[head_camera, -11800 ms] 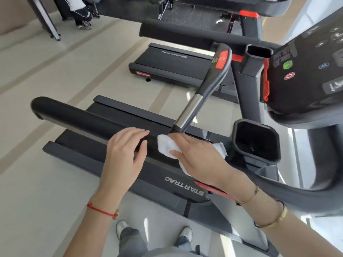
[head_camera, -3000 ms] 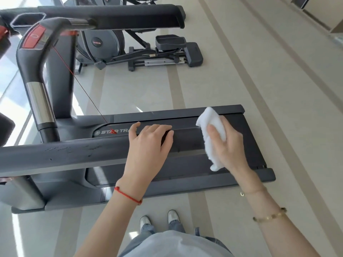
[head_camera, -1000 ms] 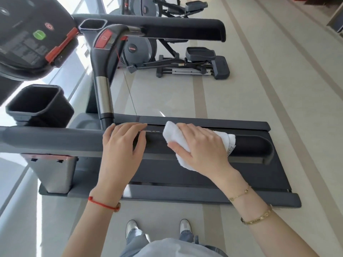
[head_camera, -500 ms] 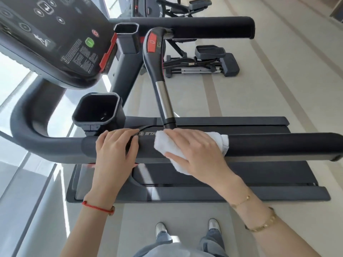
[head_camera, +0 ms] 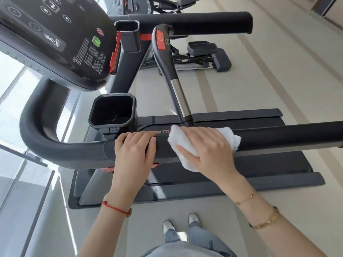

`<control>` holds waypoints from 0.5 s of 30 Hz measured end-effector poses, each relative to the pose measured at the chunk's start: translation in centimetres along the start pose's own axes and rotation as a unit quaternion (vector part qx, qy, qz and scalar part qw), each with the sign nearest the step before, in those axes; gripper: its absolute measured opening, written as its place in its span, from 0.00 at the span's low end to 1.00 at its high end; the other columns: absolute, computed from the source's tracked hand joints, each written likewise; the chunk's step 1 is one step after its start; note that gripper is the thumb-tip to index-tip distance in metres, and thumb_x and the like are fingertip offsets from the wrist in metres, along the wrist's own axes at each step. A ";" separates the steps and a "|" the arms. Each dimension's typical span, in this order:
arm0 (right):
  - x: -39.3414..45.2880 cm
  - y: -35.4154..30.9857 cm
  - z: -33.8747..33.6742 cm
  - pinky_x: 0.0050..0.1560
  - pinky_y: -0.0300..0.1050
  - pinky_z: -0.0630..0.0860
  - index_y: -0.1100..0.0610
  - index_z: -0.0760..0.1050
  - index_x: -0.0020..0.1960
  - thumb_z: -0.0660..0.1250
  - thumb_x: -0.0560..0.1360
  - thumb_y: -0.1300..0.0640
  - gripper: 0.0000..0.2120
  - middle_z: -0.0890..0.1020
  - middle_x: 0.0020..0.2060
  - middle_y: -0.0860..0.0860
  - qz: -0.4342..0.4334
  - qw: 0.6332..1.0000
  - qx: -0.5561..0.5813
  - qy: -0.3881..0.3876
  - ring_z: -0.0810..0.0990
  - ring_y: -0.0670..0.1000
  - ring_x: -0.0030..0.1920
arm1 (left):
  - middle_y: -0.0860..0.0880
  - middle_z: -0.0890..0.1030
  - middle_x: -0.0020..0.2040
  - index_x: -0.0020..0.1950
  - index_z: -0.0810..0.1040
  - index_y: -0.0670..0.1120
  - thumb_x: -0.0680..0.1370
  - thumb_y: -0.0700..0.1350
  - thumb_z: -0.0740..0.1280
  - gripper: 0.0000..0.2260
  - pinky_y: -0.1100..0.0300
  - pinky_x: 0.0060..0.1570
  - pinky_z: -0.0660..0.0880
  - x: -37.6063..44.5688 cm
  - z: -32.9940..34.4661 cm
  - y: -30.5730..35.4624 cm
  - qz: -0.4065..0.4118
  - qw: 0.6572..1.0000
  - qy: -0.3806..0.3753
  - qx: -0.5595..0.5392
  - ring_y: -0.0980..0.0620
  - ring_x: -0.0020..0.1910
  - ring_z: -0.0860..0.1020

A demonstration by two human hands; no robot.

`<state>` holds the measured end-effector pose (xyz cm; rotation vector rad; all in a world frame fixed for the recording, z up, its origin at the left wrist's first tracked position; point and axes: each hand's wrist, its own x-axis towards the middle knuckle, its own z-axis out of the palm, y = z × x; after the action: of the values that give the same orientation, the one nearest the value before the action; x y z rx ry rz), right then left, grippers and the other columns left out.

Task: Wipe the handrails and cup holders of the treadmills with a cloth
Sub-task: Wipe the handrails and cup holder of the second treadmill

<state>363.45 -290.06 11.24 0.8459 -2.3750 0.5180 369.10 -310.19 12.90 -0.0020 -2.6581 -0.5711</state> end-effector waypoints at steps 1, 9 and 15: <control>-0.2 0.9 -0.4 0.49 0.46 0.74 0.56 0.79 0.51 0.60 0.80 0.44 0.17 0.82 0.42 0.49 0.031 0.999 -0.015 0.007 0.80 0.52 0.43 | 0.54 0.82 0.49 0.56 0.81 0.49 0.82 0.44 0.58 0.12 0.49 0.65 0.66 0.0 0.0 -0.1 0.000 1.000 0.002 -0.002 0.51 0.50 0.78; 1.7 -3.1 1.6 0.44 0.46 0.72 0.54 0.78 0.47 0.57 0.80 0.42 0.18 0.78 0.35 0.48 0.071 0.997 -0.026 0.009 0.75 0.51 0.36 | 0.54 0.82 0.46 0.50 0.81 0.47 0.81 0.42 0.59 0.10 0.51 0.62 0.66 -0.3 0.8 0.1 0.011 0.999 0.036 0.019 0.51 0.47 0.78; -0.3 0.7 -0.3 0.53 0.47 0.74 0.56 0.79 0.54 0.61 0.80 0.43 0.17 0.83 0.45 0.49 0.011 1.000 -0.011 0.014 0.80 0.52 0.46 | 0.53 0.83 0.48 0.54 0.82 0.48 0.81 0.43 0.60 0.11 0.52 0.64 0.64 -0.2 1.0 0.0 0.011 0.999 0.044 0.022 0.51 0.49 0.79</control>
<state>363.32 -289.22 11.16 0.8000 -2.3625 0.5083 368.89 -309.84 12.01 0.0077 -2.5808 -0.4951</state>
